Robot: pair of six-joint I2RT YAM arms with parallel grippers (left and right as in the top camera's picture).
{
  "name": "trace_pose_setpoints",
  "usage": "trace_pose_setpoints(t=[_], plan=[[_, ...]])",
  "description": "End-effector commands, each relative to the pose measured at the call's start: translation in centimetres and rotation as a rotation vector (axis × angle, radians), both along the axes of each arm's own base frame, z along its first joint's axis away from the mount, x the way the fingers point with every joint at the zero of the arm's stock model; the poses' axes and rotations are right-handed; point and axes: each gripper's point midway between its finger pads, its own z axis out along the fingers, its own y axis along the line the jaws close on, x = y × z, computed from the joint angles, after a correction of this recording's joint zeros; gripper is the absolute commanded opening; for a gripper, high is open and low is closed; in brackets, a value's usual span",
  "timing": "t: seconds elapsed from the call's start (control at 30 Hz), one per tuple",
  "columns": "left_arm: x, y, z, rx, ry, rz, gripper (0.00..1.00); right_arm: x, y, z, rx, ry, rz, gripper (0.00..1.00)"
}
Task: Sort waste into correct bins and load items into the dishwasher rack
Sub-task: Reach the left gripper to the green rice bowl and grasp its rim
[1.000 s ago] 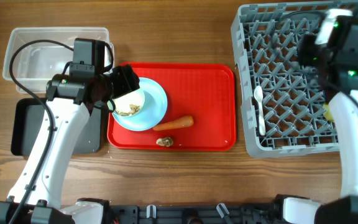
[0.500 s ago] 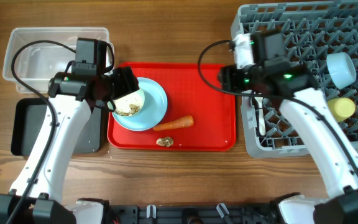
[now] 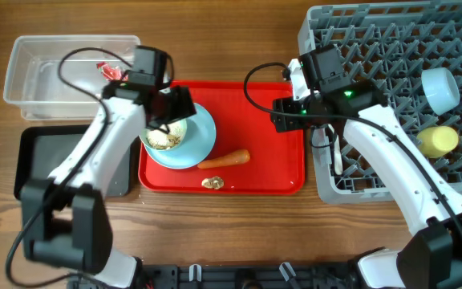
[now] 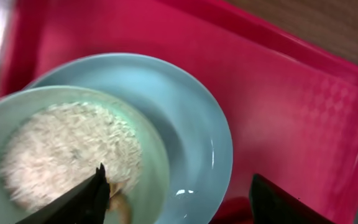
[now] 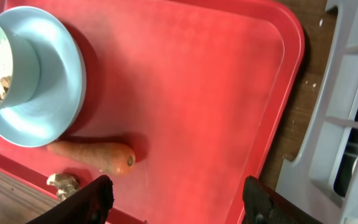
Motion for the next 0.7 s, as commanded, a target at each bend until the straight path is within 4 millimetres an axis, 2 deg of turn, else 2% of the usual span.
trace_pose_setpoints(t=[0.0, 0.07, 0.2, 0.3, 0.37, 0.47, 0.67], plan=[[0.1, -1.5, -2.4, 0.023, 0.036, -0.049, 0.69, -0.3, 0.2, -0.4, 0.006, 0.026, -0.008, 0.70], [-0.1, -1.9, -3.4, 0.029, 0.058, -0.061, 0.66, -0.3, 0.2, -0.4, 0.005, 0.029, -0.008, 0.70], [-0.6, -2.4, -4.6, 0.038, 0.089, -0.075, 0.50, -0.3, 0.2, -0.4, 0.005, 0.030, -0.008, 0.70], [-0.7, -2.4, -4.7, 0.040, 0.096, -0.075, 0.24, -0.3, 0.1, -0.4, 0.002, 0.029, -0.009, 0.70], [-1.0, -2.3, -4.7, 0.043, 0.106, -0.075, 0.12, -0.3, 0.1, -0.4, 0.002, 0.029, -0.009, 0.70], [-1.6, -2.1, -4.9, 0.049, 0.132, -0.075, 0.04, -0.4, 0.1, -0.4, 0.002, 0.031, -0.009, 0.70], [-2.1, -1.9, -4.7, 0.054, 0.150, -0.076, 0.04, -0.4, 0.1, -0.5, 0.000, 0.033, -0.009, 0.70]])
